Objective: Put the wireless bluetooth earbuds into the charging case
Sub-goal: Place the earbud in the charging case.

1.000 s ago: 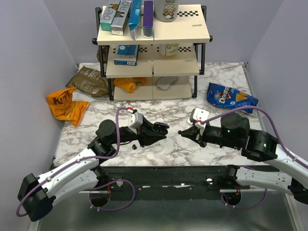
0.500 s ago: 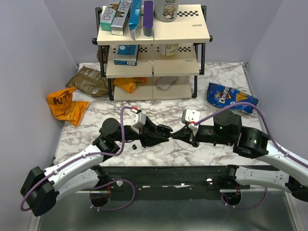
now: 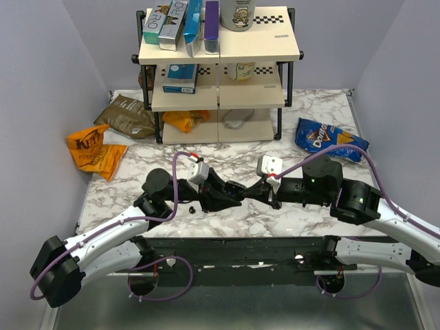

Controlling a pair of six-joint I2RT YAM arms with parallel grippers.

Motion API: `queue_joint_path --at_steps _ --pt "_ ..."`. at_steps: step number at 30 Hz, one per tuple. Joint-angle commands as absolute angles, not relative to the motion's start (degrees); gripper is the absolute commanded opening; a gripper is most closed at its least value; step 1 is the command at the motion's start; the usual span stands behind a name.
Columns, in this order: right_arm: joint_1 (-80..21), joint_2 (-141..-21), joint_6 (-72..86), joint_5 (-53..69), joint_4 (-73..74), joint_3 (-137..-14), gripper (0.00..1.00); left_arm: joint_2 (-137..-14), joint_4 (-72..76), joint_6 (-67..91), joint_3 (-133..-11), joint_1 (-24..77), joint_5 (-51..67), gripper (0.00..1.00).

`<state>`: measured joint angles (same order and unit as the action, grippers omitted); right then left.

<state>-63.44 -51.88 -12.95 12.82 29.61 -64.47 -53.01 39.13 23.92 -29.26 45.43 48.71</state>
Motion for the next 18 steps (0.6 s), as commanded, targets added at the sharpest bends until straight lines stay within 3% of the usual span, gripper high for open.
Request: queue_joint_path --at_steps 1,13,18 --pt "-64.2 -52.2 -13.9 14.2 29.2 -66.0 0.01 -53.0 42.4 24.6 -30.4 45.3 51.0 0.0" --pt "-64.9 -53.3 -14.0 13.8 30.5 -65.8 0.01 -52.7 42.8 24.5 -30.4 45.3 50.4 0.0" --pt "-65.0 -53.6 -13.4 12.1 30.6 -65.8 0.13 -52.4 42.6 24.4 -30.2 45.3 50.0 0.0"
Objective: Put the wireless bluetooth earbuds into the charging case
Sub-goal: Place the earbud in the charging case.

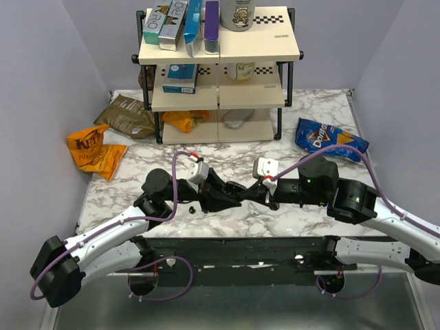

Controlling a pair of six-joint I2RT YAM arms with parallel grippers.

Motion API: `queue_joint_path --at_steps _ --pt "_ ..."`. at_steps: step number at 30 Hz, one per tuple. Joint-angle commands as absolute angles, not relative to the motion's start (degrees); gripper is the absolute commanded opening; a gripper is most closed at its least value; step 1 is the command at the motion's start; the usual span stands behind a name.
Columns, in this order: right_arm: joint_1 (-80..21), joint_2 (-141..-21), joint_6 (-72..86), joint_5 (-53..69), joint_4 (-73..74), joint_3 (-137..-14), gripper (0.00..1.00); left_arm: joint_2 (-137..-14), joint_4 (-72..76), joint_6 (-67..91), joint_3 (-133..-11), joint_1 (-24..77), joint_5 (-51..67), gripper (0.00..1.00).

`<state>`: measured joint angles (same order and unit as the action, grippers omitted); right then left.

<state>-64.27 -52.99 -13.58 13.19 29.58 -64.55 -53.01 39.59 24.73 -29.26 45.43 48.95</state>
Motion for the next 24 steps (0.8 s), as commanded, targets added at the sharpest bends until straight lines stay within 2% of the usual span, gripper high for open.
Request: queue_joint_path --at_steps 1,9,19,24 --pt "-64.9 -53.6 -13.3 11.9 30.6 -65.8 0.15 -52.3 42.6 24.4 -30.1 45.3 49.9 0.0" --pt "-65.0 -53.6 -12.3 9.7 30.6 -66.4 0.34 -51.8 42.4 24.0 -29.5 45.3 49.3 0.0" --pt "-65.0 -51.2 -10.6 9.3 30.5 -67.8 0.41 -50.5 40.2 22.2 -28.9 45.3 46.6 0.0" --pt "-65.0 -42.5 -7.7 0.3 28.4 -64.4 0.47 -46.4 33.2 18.5 -28.3 44.8 41.5 0.0"
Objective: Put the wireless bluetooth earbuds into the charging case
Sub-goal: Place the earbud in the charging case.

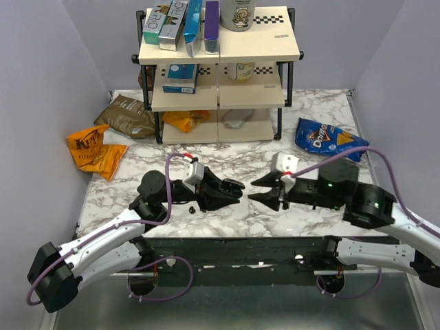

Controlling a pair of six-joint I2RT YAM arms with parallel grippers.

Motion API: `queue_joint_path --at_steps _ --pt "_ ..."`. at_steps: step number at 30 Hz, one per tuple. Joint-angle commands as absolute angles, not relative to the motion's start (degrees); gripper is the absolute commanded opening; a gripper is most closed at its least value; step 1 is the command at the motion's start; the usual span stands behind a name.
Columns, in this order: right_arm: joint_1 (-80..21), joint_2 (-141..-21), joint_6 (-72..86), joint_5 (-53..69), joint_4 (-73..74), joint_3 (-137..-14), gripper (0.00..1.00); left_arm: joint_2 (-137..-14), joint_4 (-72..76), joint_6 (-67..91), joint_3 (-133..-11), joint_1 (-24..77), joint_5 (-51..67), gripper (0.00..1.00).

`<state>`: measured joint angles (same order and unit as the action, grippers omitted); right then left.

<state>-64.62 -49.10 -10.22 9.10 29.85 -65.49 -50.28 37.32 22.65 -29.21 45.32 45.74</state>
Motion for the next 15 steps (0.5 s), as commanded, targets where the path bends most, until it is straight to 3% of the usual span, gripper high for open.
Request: queue_joint_path --at_steps 1,8,15 --pt "-65.0 -41.3 -7.0 -2.2 26.4 -62.6 0.48 -45.5 32.4 18.5 -28.0 44.4 40.3 0.0" --pt "-64.7 -45.0 4.9 -15.7 17.3 -50.5 0.47 -31.0 18.2 15.4 -27.0 43.3 29.3 0.0" --pt "-63.4 -64.7 14.5 -5.7 2.4 -46.9 0.33 -17.4 4.2 15.3 -26.5 43.3 20.6 0.0"
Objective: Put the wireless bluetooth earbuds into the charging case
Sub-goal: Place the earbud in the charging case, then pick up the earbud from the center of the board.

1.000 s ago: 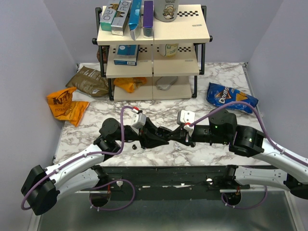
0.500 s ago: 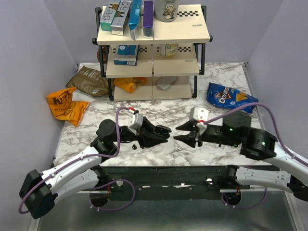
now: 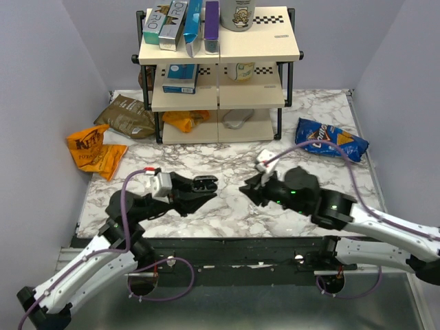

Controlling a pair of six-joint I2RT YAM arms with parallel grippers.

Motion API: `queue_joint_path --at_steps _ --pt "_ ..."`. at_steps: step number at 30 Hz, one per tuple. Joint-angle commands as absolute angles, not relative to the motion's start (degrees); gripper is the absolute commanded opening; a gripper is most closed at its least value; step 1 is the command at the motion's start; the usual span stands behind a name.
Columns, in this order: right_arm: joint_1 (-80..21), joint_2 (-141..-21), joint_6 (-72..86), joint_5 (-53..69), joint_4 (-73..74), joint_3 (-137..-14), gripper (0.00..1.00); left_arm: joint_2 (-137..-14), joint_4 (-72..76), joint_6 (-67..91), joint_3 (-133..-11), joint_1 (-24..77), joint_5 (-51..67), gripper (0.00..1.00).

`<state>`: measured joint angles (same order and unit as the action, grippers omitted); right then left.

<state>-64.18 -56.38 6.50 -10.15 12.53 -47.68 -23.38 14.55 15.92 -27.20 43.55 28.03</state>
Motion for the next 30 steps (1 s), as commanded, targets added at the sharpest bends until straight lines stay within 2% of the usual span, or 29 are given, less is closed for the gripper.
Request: queue_joint_path --at_steps 1,9,18,30 --pt "-63.4 -67.1 15.2 -4.3 0.5 -47.4 0.33 -16.4 3.2 15.7 -26.6 43.4 20.0 0.0" --pt "-63.3 -90.8 20.0 7.6 -4.4 -56.2 0.33 -8.5 -2.0 16.4 -25.7 43.4 17.3 0.0" --pt "-63.2 -103.2 21.5 17.5 -4.5 -67.1 0.44 -6.6 -2.1 16.4 -25.6 43.4 17.0 0.0" --pt "-63.2 -111.7 21.5 17.1 -0.4 -71.8 0.46 -8.6 -1.5 16.4 -25.9 43.4 18.1 0.0"
